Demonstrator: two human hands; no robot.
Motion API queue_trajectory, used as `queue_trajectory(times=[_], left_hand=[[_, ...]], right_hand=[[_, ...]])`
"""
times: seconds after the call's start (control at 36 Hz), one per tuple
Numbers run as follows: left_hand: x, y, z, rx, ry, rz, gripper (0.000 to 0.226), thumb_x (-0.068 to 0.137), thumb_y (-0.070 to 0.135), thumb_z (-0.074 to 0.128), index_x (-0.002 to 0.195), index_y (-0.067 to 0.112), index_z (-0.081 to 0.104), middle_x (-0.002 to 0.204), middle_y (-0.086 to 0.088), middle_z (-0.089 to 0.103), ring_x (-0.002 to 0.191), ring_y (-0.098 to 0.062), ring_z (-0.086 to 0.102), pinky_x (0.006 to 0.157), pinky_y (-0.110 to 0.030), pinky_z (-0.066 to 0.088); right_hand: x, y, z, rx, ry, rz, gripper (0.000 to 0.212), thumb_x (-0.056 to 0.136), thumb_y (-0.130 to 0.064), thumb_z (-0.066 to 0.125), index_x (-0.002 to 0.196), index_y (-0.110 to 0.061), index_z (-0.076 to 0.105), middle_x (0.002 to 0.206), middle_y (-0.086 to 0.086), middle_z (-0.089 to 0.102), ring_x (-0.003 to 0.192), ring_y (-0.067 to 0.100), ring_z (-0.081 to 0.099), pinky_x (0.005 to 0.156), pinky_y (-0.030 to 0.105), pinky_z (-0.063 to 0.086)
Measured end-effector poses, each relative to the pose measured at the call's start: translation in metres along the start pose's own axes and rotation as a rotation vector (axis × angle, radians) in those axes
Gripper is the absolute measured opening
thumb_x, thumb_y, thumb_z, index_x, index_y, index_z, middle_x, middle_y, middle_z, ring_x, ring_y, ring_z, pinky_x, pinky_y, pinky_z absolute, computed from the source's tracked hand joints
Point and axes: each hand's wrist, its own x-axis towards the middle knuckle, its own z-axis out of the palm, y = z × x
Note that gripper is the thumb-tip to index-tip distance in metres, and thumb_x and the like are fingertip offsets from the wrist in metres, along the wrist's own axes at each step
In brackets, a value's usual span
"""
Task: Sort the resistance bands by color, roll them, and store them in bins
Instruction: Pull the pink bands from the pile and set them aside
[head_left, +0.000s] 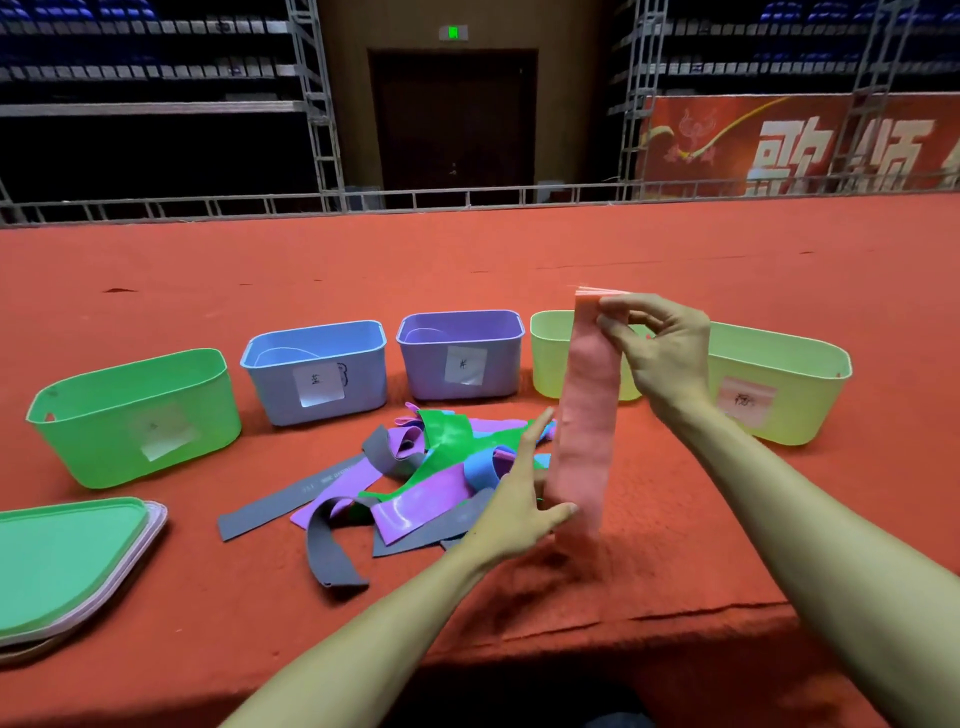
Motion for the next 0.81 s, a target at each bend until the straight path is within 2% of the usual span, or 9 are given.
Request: queue_trajectory(times=[0.08, 0.19, 0.31, 0.44, 0.5, 0.56, 0.61, 0.72, 0.81], left_hand=[[-0.007, -0.008, 0.003, 0.048, -0.041, -0.013, 0.103, 0.081, 0.000, 0.063, 0.143, 0.056, 0.003, 0.086, -0.019, 0.070, 0.073, -0.016, 0.063, 0.078, -0.034, 0.054], [-0.013, -0.012, 0.004, 0.017, -0.079, -0.054, 0.098, 0.082, -0.004, 0.064, 0.149, 0.039, 0.005, 0.077, 0.002, 0.069, 0.066, -0.006, 0.061, 0.066, -0.024, 0.051], [-0.016, -0.010, 0.002, -0.018, -0.089, -0.132, 0.092, 0.079, 0.003, 0.070, 0.142, 0.048, 0.019, 0.108, -0.019, 0.068, 0.087, -0.018, 0.067, 0.082, -0.042, 0.057], [-0.025, -0.023, 0.008, 0.140, -0.134, -0.217, 0.097, 0.068, 0.014, 0.074, 0.136, 0.054, 0.019, 0.122, -0.005, 0.053, 0.091, -0.026, 0.066, 0.083, -0.046, 0.056], [-0.029, -0.030, 0.012, 0.224, -0.140, -0.239, 0.101, 0.068, 0.014, 0.074, 0.143, 0.048, 0.015, 0.123, -0.006, 0.053, 0.091, -0.023, 0.063, 0.081, -0.039, 0.056], [-0.032, -0.035, 0.015, 0.291, -0.141, -0.233, 0.098, 0.072, 0.010, 0.073, 0.146, 0.041, 0.016, 0.109, -0.007, 0.056, 0.080, -0.013, 0.058, 0.076, -0.025, 0.051], [-0.033, -0.037, 0.017, 0.367, -0.138, -0.204, 0.091, 0.075, 0.010, 0.073, 0.146, 0.033, 0.022, 0.104, -0.005, 0.055, 0.080, -0.012, 0.056, 0.077, -0.023, 0.048], [-0.035, -0.040, 0.020, 0.473, -0.110, -0.211, 0.065, 0.078, 0.018, 0.075, 0.135, 0.018, 0.045, 0.112, -0.003, 0.055, 0.099, -0.016, 0.056, 0.089, -0.028, 0.047], [-0.036, -0.040, 0.020, 0.536, -0.049, -0.217, 0.037, 0.079, 0.022, 0.073, 0.113, 0.010, 0.061, 0.091, 0.003, 0.058, 0.077, -0.007, 0.051, 0.069, -0.019, 0.036]], right_hand=[[0.002, 0.007, -0.008, -0.028, 0.031, 0.024, 0.022, 0.078, 0.000, 0.073, 0.094, -0.016, 0.072, 0.080, -0.024, 0.069, 0.075, -0.008, 0.062, 0.077, 0.018, 0.050], [0.002, 0.018, -0.018, -0.048, 0.073, 0.077, 0.022, 0.078, -0.001, 0.073, 0.093, -0.017, 0.072, 0.075, -0.028, 0.068, 0.072, -0.008, 0.062, 0.073, 0.014, 0.049], [-0.003, 0.039, -0.029, -0.078, 0.100, 0.149, 0.022, 0.078, -0.004, 0.073, 0.093, -0.020, 0.072, 0.079, -0.020, 0.068, 0.070, -0.005, 0.062, 0.074, 0.023, 0.051], [-0.030, 0.073, -0.040, -0.155, 0.084, 0.234, 0.023, 0.079, -0.006, 0.073, 0.094, -0.023, 0.072, 0.087, 0.000, 0.070, 0.077, 0.012, 0.063, 0.080, 0.040, 0.055], [-0.041, 0.083, -0.045, -0.191, 0.062, 0.248, 0.023, 0.079, -0.004, 0.073, 0.097, -0.020, 0.072, 0.089, 0.002, 0.071, 0.079, 0.014, 0.064, 0.082, 0.040, 0.055], [-0.051, 0.090, -0.048, -0.212, 0.042, 0.274, 0.023, 0.079, -0.003, 0.073, 0.098, -0.016, 0.073, 0.090, 0.004, 0.071, 0.081, 0.015, 0.064, 0.082, 0.040, 0.055], [-0.059, 0.095, -0.050, -0.227, 0.030, 0.308, 0.021, 0.079, -0.002, 0.073, 0.098, -0.011, 0.073, 0.092, 0.006, 0.071, 0.083, 0.016, 0.064, 0.084, 0.037, 0.054], [-0.067, 0.101, -0.055, -0.253, 0.026, 0.334, 0.022, 0.080, 0.000, 0.072, 0.099, -0.011, 0.073, 0.093, 0.001, 0.070, 0.086, 0.015, 0.064, 0.086, 0.032, 0.053], [-0.068, 0.107, -0.059, -0.255, 0.032, 0.332, 0.024, 0.079, -0.001, 0.073, 0.097, -0.016, 0.073, 0.092, 0.000, 0.070, 0.086, 0.015, 0.065, 0.084, 0.032, 0.053]])
